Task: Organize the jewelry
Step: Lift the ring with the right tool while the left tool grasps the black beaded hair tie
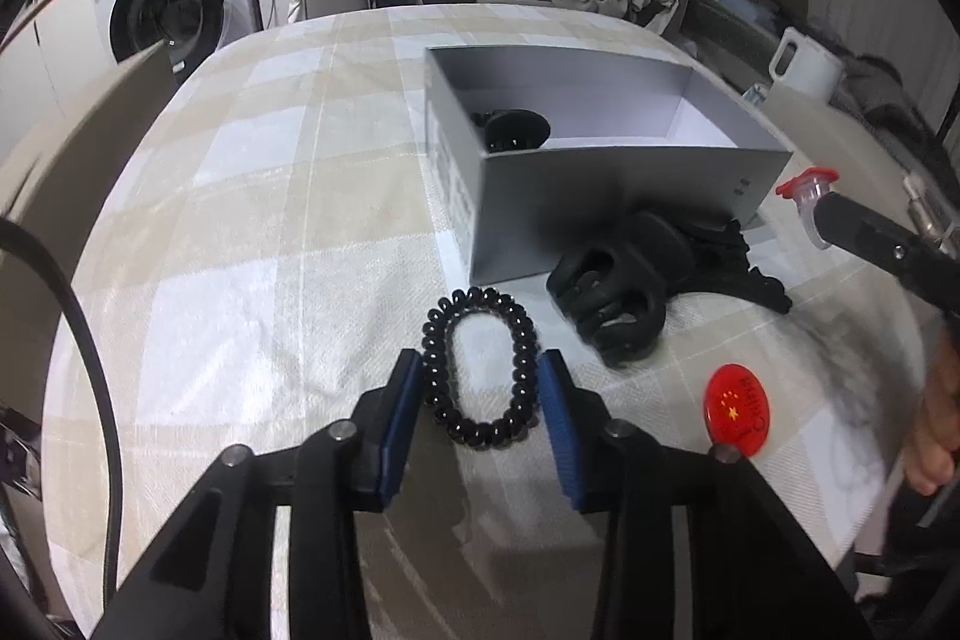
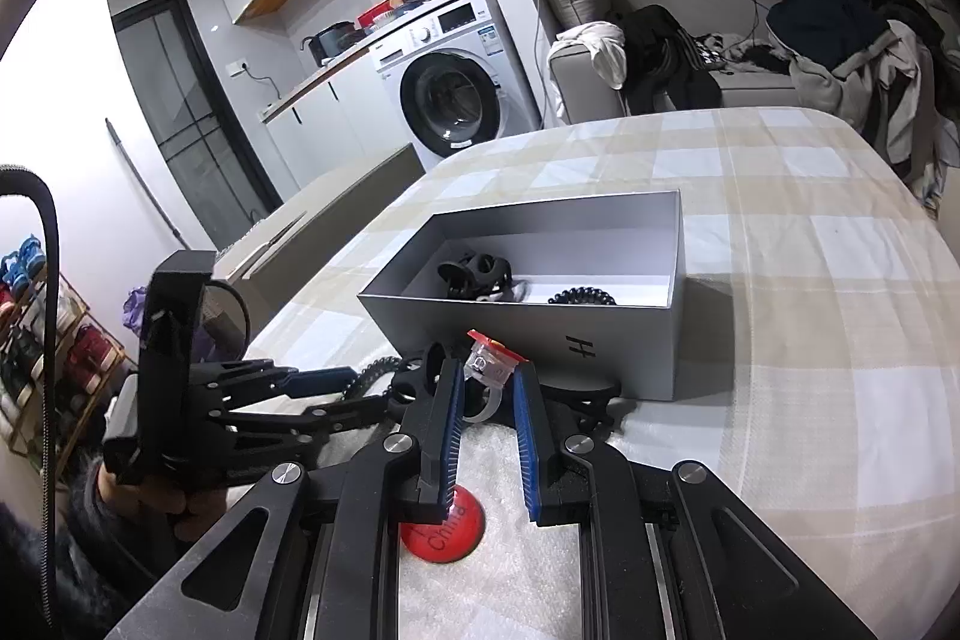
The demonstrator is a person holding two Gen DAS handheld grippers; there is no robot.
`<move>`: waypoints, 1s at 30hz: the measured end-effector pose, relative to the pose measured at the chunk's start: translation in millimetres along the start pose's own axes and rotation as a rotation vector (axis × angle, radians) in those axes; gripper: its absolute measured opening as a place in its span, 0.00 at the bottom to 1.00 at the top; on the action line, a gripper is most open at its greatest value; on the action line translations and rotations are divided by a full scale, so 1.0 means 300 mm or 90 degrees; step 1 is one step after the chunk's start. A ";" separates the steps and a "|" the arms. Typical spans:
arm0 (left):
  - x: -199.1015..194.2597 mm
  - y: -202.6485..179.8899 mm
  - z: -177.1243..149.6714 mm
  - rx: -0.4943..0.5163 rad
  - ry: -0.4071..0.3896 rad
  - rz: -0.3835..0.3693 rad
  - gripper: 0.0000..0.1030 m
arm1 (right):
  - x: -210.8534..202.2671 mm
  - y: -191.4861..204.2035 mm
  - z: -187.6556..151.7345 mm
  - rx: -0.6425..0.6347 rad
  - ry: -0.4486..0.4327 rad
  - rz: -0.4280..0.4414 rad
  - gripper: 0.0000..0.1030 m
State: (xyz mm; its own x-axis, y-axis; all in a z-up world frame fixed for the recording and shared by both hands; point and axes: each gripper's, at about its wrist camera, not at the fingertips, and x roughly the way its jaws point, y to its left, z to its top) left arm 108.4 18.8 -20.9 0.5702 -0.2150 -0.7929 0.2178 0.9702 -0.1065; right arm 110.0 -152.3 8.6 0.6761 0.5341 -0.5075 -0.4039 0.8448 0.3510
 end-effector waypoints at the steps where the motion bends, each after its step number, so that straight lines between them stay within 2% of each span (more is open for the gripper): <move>1: -0.007 0.008 -0.008 -0.004 -0.002 0.000 0.29 | -0.005 -0.001 -0.003 0.001 -0.001 -0.001 0.15; 8: -0.048 0.016 -0.037 -0.023 -0.023 -0.006 0.27 | -0.016 0.003 0.000 0.000 -0.007 -0.006 0.15; 18: -0.068 0.014 -0.015 -0.022 -0.047 -0.010 0.25 | -0.003 -0.007 -0.005 0.005 -0.001 -0.016 0.15; 20: -0.066 0.020 -0.016 -0.020 -0.047 -0.006 0.08 | -0.004 -0.008 -0.005 0.003 -0.003 -0.017 0.15; 26: -0.032 0.032 -0.026 -0.030 -0.022 -0.004 0.08 | -0.001 -0.006 -0.005 0.000 -0.001 -0.015 0.15; 30: -0.031 0.028 -0.023 -0.035 -0.022 -0.009 0.08 | -0.005 -0.010 -0.005 0.001 -0.003 -0.014 0.15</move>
State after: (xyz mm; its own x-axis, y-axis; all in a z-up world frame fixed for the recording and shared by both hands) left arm 99.6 29.8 -18.5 0.5953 -0.2312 -0.7696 0.1819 0.9716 -0.1512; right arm 109.5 -155.6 7.1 0.6872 0.5155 -0.5119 -0.3878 0.8561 0.3417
